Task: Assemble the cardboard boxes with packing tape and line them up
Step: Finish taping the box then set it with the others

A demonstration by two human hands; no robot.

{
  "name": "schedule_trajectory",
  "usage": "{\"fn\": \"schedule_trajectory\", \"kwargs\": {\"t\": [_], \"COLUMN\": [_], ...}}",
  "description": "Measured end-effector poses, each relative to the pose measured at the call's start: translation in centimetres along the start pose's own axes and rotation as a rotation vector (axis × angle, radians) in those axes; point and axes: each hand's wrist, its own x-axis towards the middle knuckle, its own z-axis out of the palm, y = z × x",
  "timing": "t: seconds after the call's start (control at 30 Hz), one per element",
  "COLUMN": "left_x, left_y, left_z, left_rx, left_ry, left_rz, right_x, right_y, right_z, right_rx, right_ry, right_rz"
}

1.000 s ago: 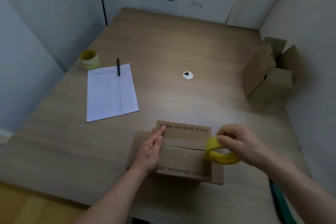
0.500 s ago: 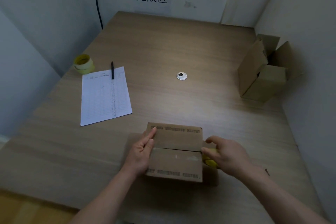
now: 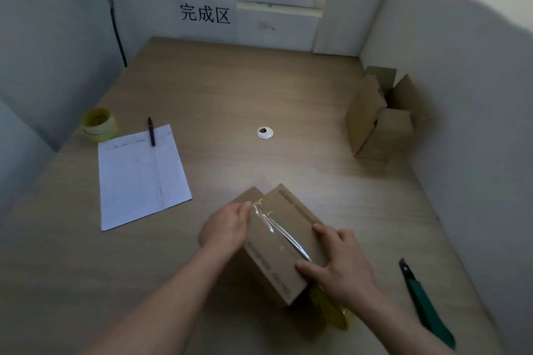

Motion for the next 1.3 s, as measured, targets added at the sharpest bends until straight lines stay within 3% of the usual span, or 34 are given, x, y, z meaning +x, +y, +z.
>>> {"fn": "schedule_trajectory", "kwargs": {"t": [0.1,0.23,0.4,0.53,0.73,0.8,0.9,0.93,1.1,1.2,1.3], "left_x": [0.1,2.2,0.4,-5.1,-4.6,-5.6,-10.4,-12.5,-17.5,-16.8,-15.7], "left_y": [0.8,1.4,2.8,1.9,1.3,1.6,2.0,1.9,1.5,2.5,2.7], "left_z": [1.2,2.6,2.7,5.1,5.4,4.9,4.5,4.8,7.3,8.3,8.5], "left_rx": [-0.071,-0.206,-0.642,-0.379,-0.389,-0.401,-0.426,-0.455,-0.640,-0.892,-0.939], "left_ry": [-0.011,-0.041,-0.086,-0.154,-0.225,-0.129,0.245,0.303,0.075,-0.106,-0.150], "left_rz": [0.137,0.134,0.080,0.272,0.204,0.168,0.059,0.039,-0.155,-0.285,-0.386], "right_x": [-2.1,-2.8,-2.1,-1.5,4.2,5.1,5.3,5.2,5.1,5.0,5.1], "right_y": [-0.3,-1.0,-1.1,-1.1,-0.1,0.0,0.1,0.1,0.3,0.2,0.1], "right_z": [0.9,1.2,1.0,0.4,-1.5,-1.1,0.0,0.2,0.2,0.2,0.1], "right_rx": [0.013,0.049,0.095,0.034,-0.010,0.091,0.164,0.173,0.191,0.173,0.171], "right_ry": [0.079,0.103,0.168,0.132,-0.079,-0.099,-0.058,-0.044,-0.023,-0.016,-0.029], "right_rz": [0.103,0.183,0.268,0.228,-0.028,-0.025,-0.015,-0.021,-0.046,-0.048,-0.044]}}
